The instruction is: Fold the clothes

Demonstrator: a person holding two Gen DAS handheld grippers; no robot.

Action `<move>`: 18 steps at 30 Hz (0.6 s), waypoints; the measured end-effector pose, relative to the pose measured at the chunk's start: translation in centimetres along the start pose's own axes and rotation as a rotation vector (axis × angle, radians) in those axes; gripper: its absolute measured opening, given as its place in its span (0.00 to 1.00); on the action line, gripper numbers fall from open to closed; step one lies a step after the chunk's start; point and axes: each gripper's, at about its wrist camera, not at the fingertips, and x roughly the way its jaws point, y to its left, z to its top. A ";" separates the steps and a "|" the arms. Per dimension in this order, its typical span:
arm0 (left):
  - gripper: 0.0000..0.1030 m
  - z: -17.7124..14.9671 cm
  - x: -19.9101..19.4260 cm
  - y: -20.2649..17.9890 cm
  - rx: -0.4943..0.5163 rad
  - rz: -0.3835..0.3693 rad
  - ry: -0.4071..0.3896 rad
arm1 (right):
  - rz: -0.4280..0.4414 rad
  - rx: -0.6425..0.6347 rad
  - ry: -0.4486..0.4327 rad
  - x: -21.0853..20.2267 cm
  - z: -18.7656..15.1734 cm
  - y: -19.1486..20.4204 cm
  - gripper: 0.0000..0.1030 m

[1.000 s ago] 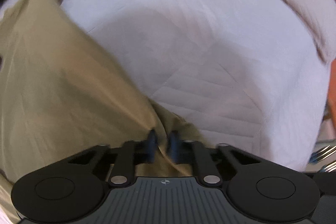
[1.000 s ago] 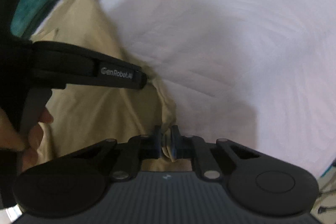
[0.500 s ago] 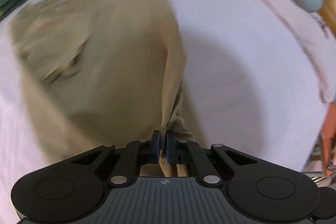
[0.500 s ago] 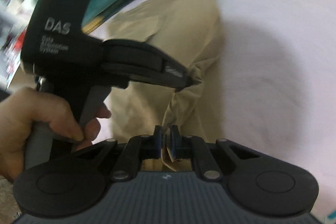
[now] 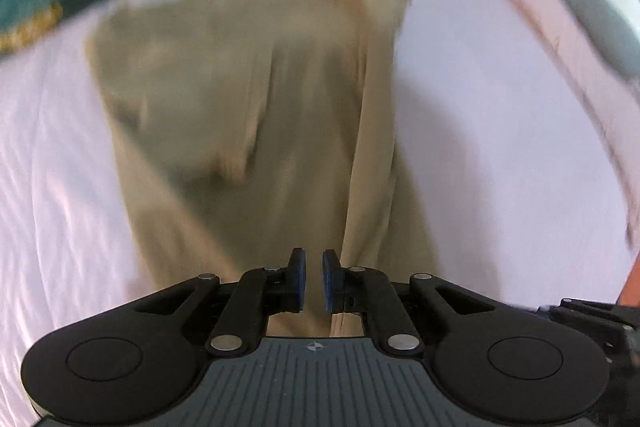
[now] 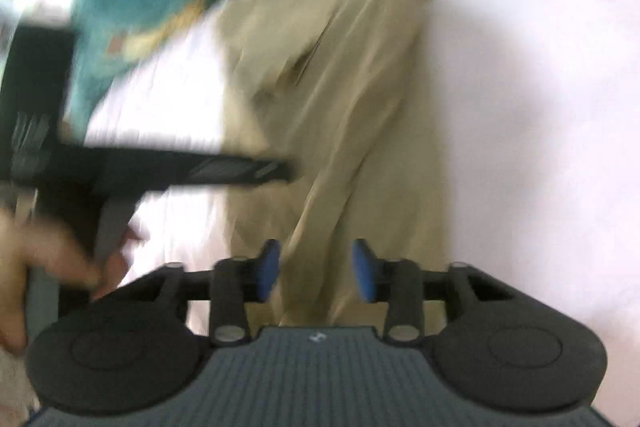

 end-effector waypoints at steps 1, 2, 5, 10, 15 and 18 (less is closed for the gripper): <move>0.12 1.9 -0.4 -0.3 0.000 -0.004 -0.030 | -0.016 0.046 -0.055 -0.5 1.5 -0.9 0.46; 0.12 3.7 -0.2 -1.2 0.012 -0.010 -0.055 | -0.032 0.081 -0.091 -0.2 3.4 -2.0 0.46; 0.12 10.7 1.5 -4.3 0.100 -0.014 -0.091 | -0.069 0.163 -0.138 1.8 7.7 -3.9 0.46; 0.14 20.6 5.9 -9.3 0.250 0.011 -0.106 | -0.104 0.271 -0.199 3.7 12.9 -7.7 0.46; 0.20 27.0 11.5 -11.6 0.319 0.052 -0.044 | -0.126 0.243 -0.247 6.8 17.2 -8.4 0.46; 0.29 27.2 15.2 -12.2 0.387 0.064 0.026 | -0.126 0.179 -0.226 8.5 18.4 -8.2 0.46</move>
